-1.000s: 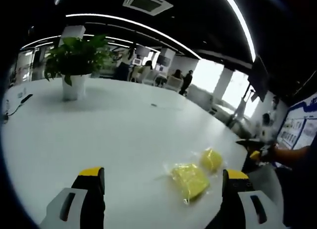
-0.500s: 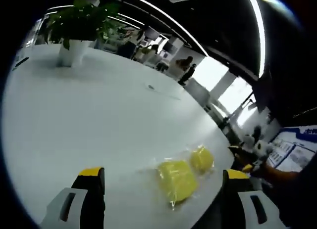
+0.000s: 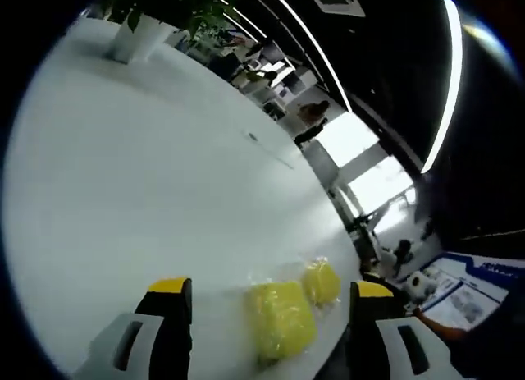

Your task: Compare the silicone blocks by pressing each to a similar depth, holding the contact briefly, and releasing to observe deformation and rebound differences across the visible hardness samples.

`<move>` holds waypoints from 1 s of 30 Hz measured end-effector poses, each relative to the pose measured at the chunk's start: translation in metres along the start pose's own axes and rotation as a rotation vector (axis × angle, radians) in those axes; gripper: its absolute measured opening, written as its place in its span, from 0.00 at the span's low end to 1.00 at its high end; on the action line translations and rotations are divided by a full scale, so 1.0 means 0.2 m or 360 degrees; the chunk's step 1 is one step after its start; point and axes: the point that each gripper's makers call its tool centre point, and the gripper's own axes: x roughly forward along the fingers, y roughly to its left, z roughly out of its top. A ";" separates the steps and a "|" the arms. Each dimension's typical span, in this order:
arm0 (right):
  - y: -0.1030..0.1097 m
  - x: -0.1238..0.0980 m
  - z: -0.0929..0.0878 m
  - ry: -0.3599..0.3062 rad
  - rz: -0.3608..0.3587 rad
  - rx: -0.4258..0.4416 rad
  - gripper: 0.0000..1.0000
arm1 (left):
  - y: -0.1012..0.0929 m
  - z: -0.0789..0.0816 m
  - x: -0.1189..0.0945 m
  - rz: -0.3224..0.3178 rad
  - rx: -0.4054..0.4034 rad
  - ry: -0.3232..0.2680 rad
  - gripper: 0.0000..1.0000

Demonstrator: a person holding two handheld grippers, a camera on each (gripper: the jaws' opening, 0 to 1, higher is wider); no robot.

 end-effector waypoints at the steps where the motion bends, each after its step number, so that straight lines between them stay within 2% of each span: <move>1: 0.00 0.00 0.00 0.0000 0.0001 0.0007 0.96 | 0.01 -0.01 0.02 0.0002 -0.0011 0.0025 0.74; 4: 0.00 -0.01 -0.01 -0.0009 0.0009 0.0018 0.96 | 0.02 -0.05 0.06 -0.0026 -0.0057 0.0087 0.66; 7: -0.01 -0.01 -0.01 -0.0012 0.0000 0.0026 0.96 | 0.03 -0.07 0.10 -0.0028 -0.0062 0.0098 0.59; 10: 0.00 -0.02 0.00 -0.0016 -0.0004 0.0028 0.96 | 0.01 -0.11 0.12 -0.0074 -0.0131 0.0136 0.47; 12: 0.00 -0.02 0.00 -0.0032 0.0007 0.0041 0.96 | 0.01 -0.14 0.13 -0.0084 -0.0175 0.0169 0.34; 14: 0.00 -0.02 -0.01 -0.0025 0.0005 0.0039 0.96 | 0.01 -0.14 0.15 -0.0092 -0.0194 0.0158 0.27; 18: 0.01 -0.03 -0.03 -0.0011 0.0011 0.0043 0.96 | 0.03 -0.14 0.15 -0.0069 -0.0233 0.0137 0.21; 20: 0.01 -0.03 -0.04 -0.0004 0.0012 0.0045 0.96 | 0.08 -0.15 0.15 0.0007 -0.0217 0.0146 0.16; 23: -0.01 -0.04 -0.04 0.0000 -0.0013 0.0023 0.96 | 0.08 -0.15 0.16 -0.0016 -0.0274 0.0138 0.16; 25: -0.03 -0.04 -0.03 -0.0004 -0.0014 0.0034 0.96 | 0.08 -0.15 0.17 -0.0012 -0.0250 0.0133 0.15; 27: -0.03 -0.04 -0.02 -0.0009 -0.0021 0.0029 0.96 | 0.06 -0.13 0.17 -0.0019 -0.0249 0.0120 0.06; 30: -0.04 -0.05 -0.02 -0.0012 -0.0032 0.0026 0.96 | 0.04 -0.14 0.19 -0.0004 -0.0134 0.0134 0.02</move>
